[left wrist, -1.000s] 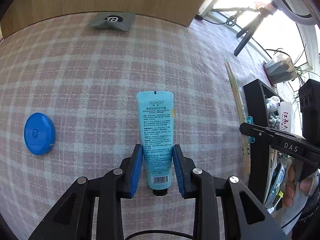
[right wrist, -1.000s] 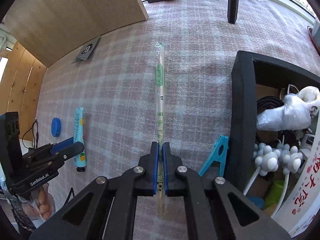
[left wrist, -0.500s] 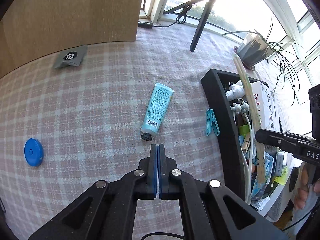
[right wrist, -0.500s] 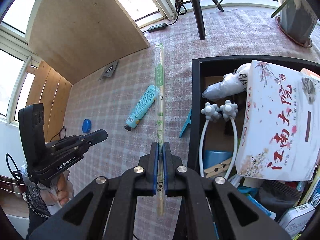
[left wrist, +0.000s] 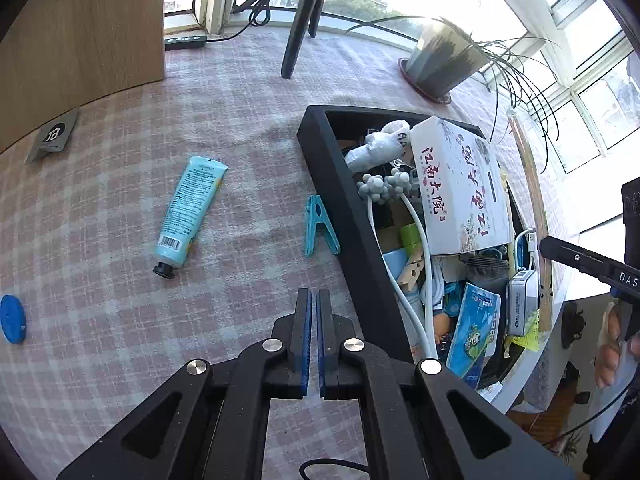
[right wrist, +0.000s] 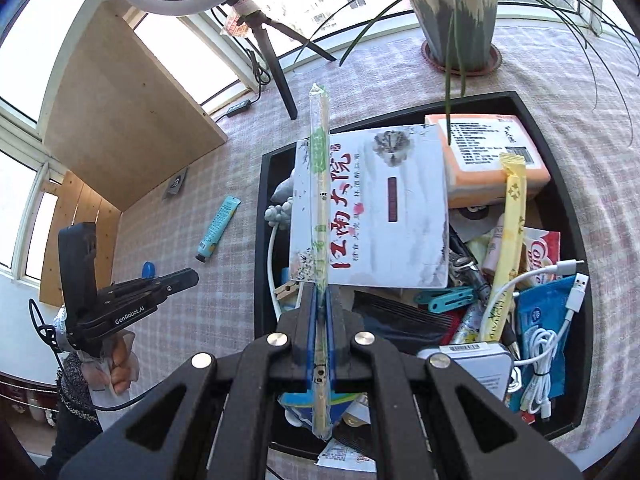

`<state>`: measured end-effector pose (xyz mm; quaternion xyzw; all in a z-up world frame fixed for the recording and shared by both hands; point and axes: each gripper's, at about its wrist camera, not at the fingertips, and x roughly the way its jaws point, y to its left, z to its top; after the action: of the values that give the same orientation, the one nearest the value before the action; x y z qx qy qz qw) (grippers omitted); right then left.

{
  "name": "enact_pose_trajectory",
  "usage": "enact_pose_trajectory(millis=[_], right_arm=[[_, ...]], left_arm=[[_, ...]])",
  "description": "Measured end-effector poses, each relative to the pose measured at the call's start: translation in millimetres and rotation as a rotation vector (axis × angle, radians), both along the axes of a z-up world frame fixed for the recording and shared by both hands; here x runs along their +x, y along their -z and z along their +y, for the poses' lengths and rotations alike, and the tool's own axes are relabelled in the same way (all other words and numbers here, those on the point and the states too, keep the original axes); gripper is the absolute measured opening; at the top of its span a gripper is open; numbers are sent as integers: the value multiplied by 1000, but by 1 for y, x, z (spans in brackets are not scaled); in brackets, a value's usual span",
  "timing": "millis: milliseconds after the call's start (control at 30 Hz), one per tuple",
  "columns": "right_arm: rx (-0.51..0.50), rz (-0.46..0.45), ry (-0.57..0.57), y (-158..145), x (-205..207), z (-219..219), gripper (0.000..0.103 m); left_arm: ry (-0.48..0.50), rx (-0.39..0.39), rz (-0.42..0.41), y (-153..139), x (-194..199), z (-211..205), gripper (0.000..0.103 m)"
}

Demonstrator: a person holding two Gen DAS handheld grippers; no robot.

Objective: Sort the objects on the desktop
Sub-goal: 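Release the teal tube onto the table while the right gripper lifts the chopsticks, then lower the chopsticks pack into the black tray and open the right gripper, then grasp the blue round tape measure with the left gripper while the right gripper grasps the grey pouch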

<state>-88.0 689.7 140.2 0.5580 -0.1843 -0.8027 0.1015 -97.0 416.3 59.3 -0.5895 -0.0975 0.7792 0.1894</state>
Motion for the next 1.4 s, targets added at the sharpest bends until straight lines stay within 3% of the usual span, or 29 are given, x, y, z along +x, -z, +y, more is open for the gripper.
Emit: enact_pose_trajectory(millis=[233,433,467,500,567,633,767,867,1100,1200,1333,1400], right_arm=[[81,-34,90,7,16,57,5],[189,-45,78,6,13,70,5],[202,-50,76,6,12,70,6],[214,-53,90,5,11,71,7],[213,-64,101,5,7,70,14],[190,-47,102,-1,5,65,18],[152,-22,53,-11,-3,37,18],[117,-17,-8,-15,-10,7,24],[35,-35,-157,-8,-31,-78,27],[14,-55,-217,-2,-41,-116,29],[33,-73,-280,8,-56,-158,41],[17,-107,-285,18,-64,-171,42]], left_arm=[[55,5,-3,1,5,24,1],[55,-11,3,0,6,19,2],[48,-7,1,0,5,16,9],[39,-5,-2,0,5,12,23],[15,-11,5,0,4,1,41],[-9,-24,8,1,3,-13,42],[-77,-45,-6,9,2,-48,42],[-132,-65,-17,16,4,-76,42],[-284,-104,-38,30,10,-155,43],[-348,-115,-42,34,13,-188,48],[-419,-139,-61,43,17,-228,54],[-446,-154,-73,49,18,-245,56]])
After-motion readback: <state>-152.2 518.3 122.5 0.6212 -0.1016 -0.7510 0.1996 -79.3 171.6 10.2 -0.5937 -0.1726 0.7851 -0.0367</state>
